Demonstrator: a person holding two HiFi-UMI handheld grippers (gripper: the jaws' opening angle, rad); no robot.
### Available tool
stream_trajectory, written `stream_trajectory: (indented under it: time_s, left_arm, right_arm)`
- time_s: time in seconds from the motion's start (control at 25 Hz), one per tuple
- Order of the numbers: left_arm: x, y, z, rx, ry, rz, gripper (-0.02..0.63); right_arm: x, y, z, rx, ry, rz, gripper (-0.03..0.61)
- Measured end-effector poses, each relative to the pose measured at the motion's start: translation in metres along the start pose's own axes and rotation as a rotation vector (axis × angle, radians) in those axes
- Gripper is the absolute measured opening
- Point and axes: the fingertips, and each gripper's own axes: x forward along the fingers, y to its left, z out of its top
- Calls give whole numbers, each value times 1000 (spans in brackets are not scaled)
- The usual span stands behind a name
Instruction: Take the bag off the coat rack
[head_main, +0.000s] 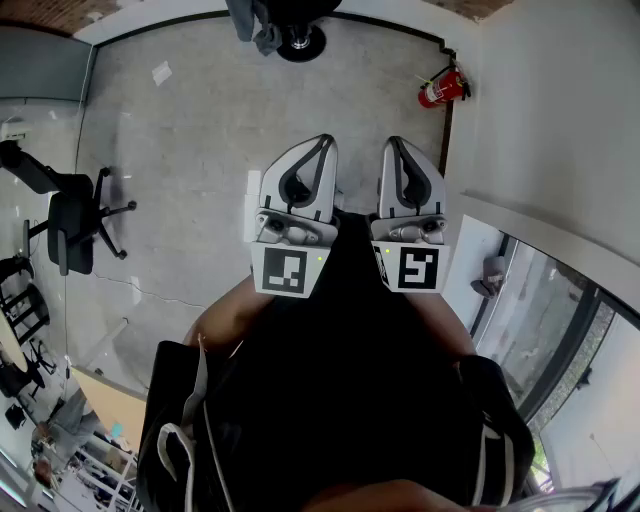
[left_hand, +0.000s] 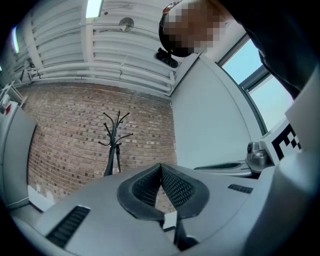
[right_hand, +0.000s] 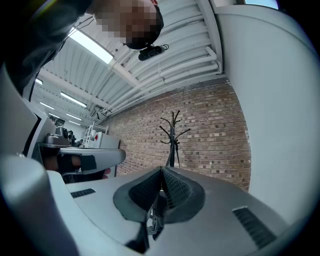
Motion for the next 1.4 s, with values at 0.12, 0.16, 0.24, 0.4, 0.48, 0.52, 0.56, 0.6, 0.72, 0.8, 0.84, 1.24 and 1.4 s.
stream_trajectory:
  time_s: [0.12, 0.16, 0.24, 0.4, 0.48, 0.52, 0.56, 0.6, 0.72, 0.8, 0.84, 1.24, 1.4]
  left_arm:
    - [1, -8, -6, -6, 15, -17, 20]
    - [1, -10, -8, -10, 23, -20, 20]
    - [0, -12, -11, -18, 39, -15, 20]
    - [-1, 5, -15, -23, 61, 43, 20]
    - [2, 17, -12, -15, 45, 84, 20]
    - [4, 21, -9, -9, 33, 103, 20]
    - [5, 25, -8, -4, 29, 119, 20]
    - [5, 27, -10, -2, 36, 131, 20]
    - [3, 31, -19, -19, 89, 142, 20]
    - [6, 27, -24, -33, 114, 132, 20]
    - [10, 25, -24, -33, 116, 124, 20]
    - [59, 53, -28, -85, 71, 89, 20]
    - [101, 72, -37, -104, 40, 39, 20]
  right_arm:
    - [-3, -2, 0, -9, 0, 5, 20]
    - [-5, -3, 1, -10, -1, 5, 20]
    - [-10, -7, 1, -6, -7, 0, 20]
    - [-23, -15, 4, -9, -50, -42, 20]
    - [-27, -22, -2, 7, -41, -59, 21]
    - [-27, -26, -6, 20, -30, -63, 21]
    - [-28, -30, -11, 31, -20, -65, 21]
    - [-28, -32, -14, 38, -15, -66, 21]
    - [-25, -35, -19, 37, -20, -74, 21]
    - [-23, -36, -29, 49, -1, -74, 21]
    - [-22, -37, -34, 57, 14, -71, 21]
    - [20, -58, -47, 49, 81, -85, 21]
    - [54, -82, -47, 27, 66, -140, 21]
